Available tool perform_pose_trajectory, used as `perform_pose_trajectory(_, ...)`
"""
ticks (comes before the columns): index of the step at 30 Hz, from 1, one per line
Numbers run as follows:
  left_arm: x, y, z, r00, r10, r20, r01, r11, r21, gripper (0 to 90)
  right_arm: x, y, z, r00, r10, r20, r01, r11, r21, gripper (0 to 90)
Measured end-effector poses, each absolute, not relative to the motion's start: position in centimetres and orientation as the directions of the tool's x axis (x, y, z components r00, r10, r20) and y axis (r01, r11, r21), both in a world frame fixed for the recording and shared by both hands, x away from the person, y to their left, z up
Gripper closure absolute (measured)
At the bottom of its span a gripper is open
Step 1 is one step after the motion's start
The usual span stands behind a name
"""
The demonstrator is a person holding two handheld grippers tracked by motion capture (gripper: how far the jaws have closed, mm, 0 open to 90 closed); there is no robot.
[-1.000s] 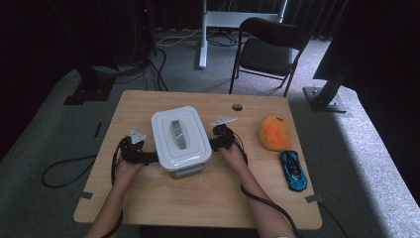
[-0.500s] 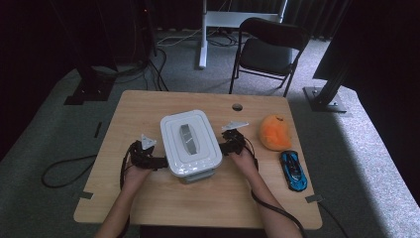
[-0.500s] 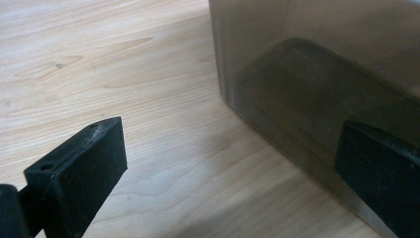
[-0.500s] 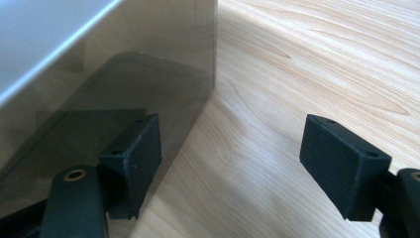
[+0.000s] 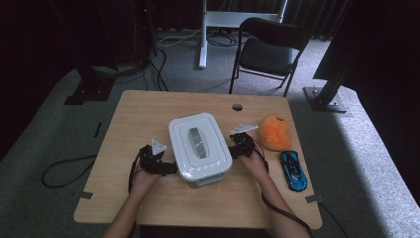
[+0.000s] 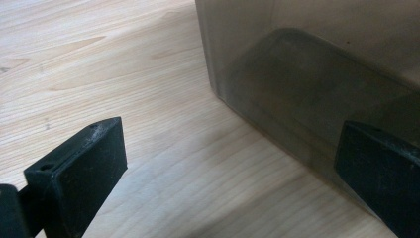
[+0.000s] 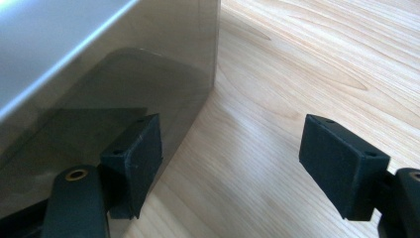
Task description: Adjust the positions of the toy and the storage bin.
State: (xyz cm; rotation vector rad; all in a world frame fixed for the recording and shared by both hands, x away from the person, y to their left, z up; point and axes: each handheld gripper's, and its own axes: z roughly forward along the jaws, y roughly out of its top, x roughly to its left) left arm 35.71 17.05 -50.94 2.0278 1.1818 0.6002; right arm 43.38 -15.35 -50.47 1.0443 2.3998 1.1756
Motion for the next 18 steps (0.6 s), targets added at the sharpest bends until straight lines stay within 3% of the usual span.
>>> perform_pose_trajectory(18, 34.1, 14.4, -51.5, 0.546, 0.837, 0.029, 0.537, -0.377, 0.754, 0.3, 41.1, -18.6, -50.6, -0.706, 0.704, 0.079, 0.477, 0.389, 0.788, 24.8)
